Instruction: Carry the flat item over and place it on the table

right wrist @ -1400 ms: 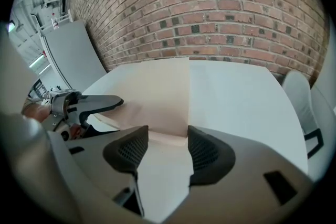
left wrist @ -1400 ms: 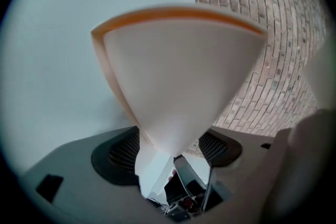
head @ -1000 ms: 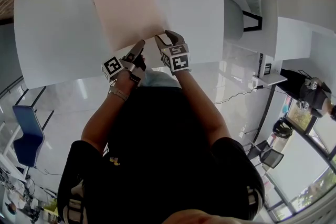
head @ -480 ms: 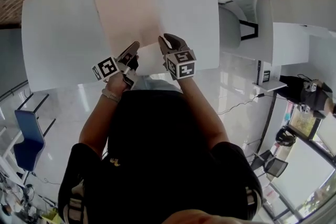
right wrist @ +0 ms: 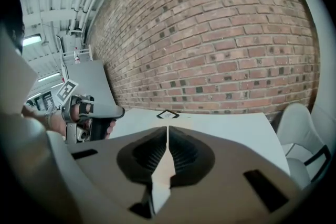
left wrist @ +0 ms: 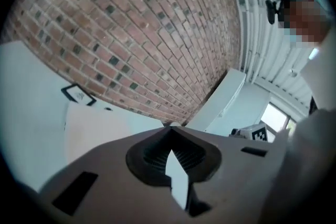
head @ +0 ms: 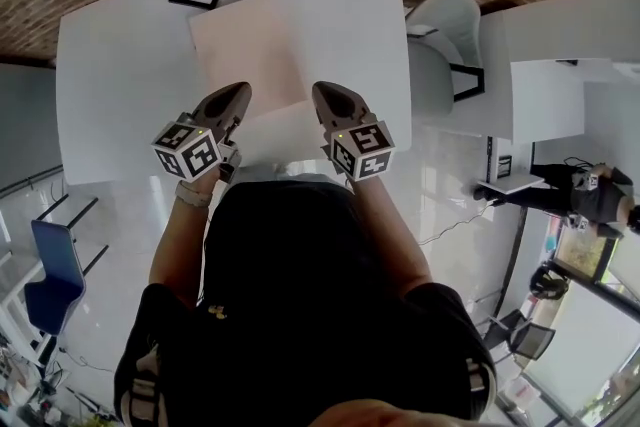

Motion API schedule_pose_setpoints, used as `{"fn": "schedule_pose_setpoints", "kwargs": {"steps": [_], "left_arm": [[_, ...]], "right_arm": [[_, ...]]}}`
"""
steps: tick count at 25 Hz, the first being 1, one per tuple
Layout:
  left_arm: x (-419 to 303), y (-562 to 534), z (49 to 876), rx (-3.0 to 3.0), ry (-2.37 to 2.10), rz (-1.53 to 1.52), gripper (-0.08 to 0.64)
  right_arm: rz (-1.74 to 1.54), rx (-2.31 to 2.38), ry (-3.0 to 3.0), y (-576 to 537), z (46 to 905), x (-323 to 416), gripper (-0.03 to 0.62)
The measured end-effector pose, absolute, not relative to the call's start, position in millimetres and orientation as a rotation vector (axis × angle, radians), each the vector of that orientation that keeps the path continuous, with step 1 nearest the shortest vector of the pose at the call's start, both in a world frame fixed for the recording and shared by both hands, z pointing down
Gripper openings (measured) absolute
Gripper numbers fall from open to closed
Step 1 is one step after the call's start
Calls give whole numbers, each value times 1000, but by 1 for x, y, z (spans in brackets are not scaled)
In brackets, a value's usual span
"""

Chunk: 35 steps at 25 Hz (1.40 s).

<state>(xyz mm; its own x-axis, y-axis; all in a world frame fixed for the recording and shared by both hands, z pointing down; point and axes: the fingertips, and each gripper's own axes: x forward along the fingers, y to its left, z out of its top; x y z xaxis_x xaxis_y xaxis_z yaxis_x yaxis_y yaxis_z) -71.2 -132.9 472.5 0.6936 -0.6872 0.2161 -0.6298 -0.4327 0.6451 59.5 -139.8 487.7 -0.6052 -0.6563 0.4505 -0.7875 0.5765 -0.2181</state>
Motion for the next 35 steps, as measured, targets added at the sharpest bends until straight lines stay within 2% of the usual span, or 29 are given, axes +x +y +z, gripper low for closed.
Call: {"fn": "schedule_pose_setpoints", "kwargs": {"steps": [5, 15, 35], "left_arm": [[-71, -128, 424, 2396, -1098, 40, 3], [-84, -121, 349, 2627, -1283, 25, 3], [-92, -118, 335, 2643, -1349, 11, 3]], "right_arm": [[465, 1176, -2573, -136, 442, 62, 20], [236, 1183, -2674, -128, 371, 65, 20], [191, 1145, -2737, -130, 347, 59, 20]]}}
